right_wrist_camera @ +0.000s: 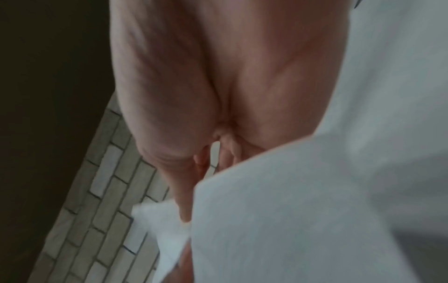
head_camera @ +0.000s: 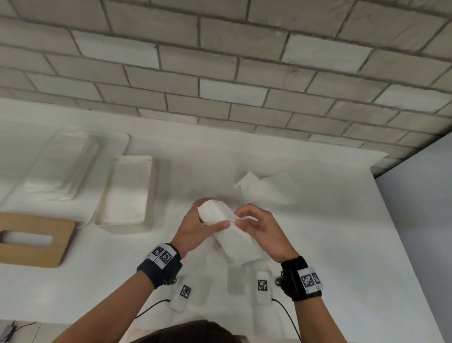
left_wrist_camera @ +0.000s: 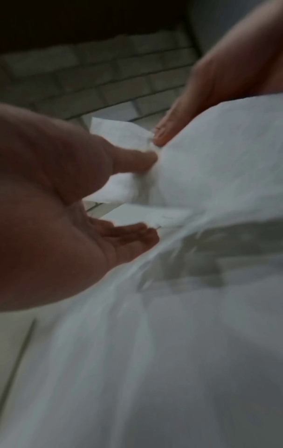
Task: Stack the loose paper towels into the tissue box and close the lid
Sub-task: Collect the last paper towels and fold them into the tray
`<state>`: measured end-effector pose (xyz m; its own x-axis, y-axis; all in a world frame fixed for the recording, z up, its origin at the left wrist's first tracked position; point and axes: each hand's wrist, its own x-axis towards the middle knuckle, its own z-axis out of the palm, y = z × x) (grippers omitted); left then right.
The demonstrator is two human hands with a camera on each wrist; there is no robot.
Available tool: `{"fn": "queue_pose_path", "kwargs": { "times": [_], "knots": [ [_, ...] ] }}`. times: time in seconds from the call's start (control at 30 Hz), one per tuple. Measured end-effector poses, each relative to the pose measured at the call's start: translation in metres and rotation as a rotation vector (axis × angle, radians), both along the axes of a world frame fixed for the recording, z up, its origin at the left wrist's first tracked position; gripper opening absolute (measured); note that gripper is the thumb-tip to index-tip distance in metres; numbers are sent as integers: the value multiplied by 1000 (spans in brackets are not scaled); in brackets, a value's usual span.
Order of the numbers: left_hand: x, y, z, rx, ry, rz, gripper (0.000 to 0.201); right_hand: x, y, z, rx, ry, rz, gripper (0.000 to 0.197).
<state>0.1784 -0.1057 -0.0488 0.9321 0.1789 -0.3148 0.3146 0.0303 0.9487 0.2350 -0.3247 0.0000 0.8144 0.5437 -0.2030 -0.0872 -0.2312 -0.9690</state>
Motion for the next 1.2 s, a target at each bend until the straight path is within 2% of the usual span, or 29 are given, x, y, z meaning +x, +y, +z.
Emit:
{"fn": "queue_pose_path", "kwargs": {
  "times": [0.07, 0.1, 0.17, 0.2, 0.27, 0.3, 0.33, 0.43, 0.5, 0.57, 0.63, 0.73, 0.83, 0.9, 1.0, 1.1, 1.2],
  "knots": [
    [10, 4, 6, -14, -55, 46, 41, 28, 2, 5, -43, -89, 52, 16],
    [15, 7, 9, -10, -77, 62, 31, 47, 1, 3, -122, -193, 33, 17],
    [24, 11, 17, -25, -91, 92, 24, 93, -6, -7, -392, -435, -59, 27],
    [28, 13, 22, -31, -93, 103, 23, 115, -11, -12, -565, -516, -53, 40],
    [33, 14, 29, 3, -97, 109, 26, 152, -24, -25, -880, -552, 142, 73],
    [35, 15, 31, 32, -104, 101, 27, 164, -31, -31, -983, -560, 241, 81],
    [36, 16, 31, 54, -105, 92, 28, 173, -36, -36, -1053, -578, 314, 76],
    [37, 20, 30, 81, -89, 102, 27, 176, -41, -43, -1148, -589, 391, 34],
    [37, 22, 31, 83, -82, 133, 25, 166, -43, -44, -1043, -483, 342, 29],
    [39, 23, 30, 46, -60, 184, 26, 145, -45, -35, -789, -334, 207, 29],
    [42, 24, 30, 21, -34, 241, 24, 118, -41, -13, -559, -241, 83, 25],
    [50, 21, 31, 39, -50, 236, 20, 74, -30, 31, -243, -151, -67, 21],
    [55, 9, 40, 36, -74, 173, 17, 44, -13, 57, 147, -18, -184, 32],
    [57, 1, 45, 36, -54, 117, 17, 33, -1, 59, 289, 52, -218, 40],
    [58, -7, 55, -65, 1, 81, 34, 26, 13, 45, 286, 70, -308, 39],
    [57, -9, 67, -177, 75, 122, 38, 21, 23, 30, 158, 13, -487, 23],
    [52, -8, 79, -186, 92, 97, 39, 17, 26, 27, 102, -39, -522, 14]
  ]
}}
